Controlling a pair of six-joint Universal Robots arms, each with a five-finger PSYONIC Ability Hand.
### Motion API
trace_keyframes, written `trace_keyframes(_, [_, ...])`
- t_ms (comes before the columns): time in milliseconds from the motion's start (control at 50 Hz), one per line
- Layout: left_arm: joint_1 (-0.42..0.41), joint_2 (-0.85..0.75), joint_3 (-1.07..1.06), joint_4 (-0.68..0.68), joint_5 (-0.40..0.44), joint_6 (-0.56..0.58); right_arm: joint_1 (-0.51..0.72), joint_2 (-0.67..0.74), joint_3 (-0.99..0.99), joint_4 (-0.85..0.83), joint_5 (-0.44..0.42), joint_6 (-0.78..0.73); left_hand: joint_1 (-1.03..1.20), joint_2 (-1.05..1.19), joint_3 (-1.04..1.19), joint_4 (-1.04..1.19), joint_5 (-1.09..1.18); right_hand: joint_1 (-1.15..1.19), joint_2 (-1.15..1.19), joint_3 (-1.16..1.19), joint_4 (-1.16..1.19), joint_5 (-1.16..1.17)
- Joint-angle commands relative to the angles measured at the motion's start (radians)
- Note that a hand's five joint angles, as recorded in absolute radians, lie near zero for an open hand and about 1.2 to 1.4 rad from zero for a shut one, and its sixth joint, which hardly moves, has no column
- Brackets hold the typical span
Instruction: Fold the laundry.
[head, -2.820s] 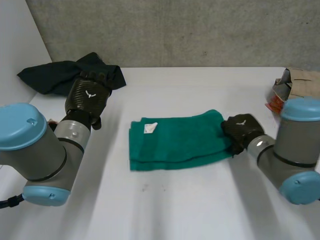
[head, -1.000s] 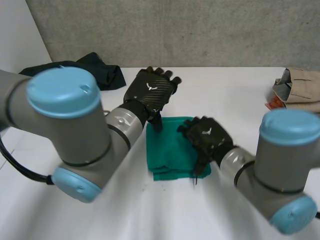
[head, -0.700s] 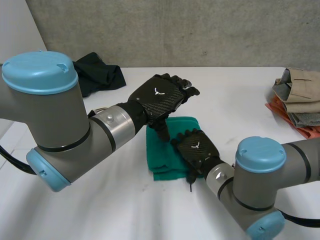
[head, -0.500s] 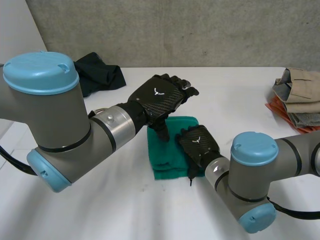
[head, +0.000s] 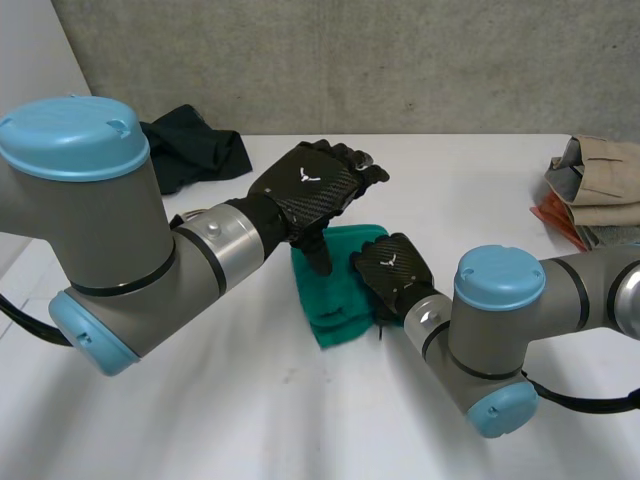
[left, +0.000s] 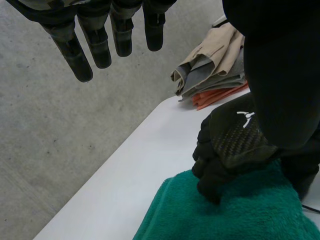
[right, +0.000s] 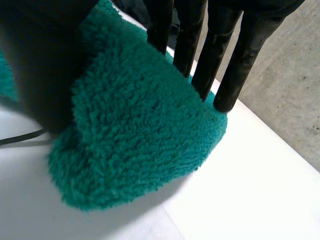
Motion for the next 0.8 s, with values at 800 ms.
trace_keyframes(800, [0.111, 0.089, -0.015, 0.003, -0.094, -0.08, -0.802, 0.068, -0.663, -0.049, -0.448, 0.229, 0.01, -0.005, -0.011, -0.002, -0.018, 0.762, 0.654, 0.669, 0.669, 0.689])
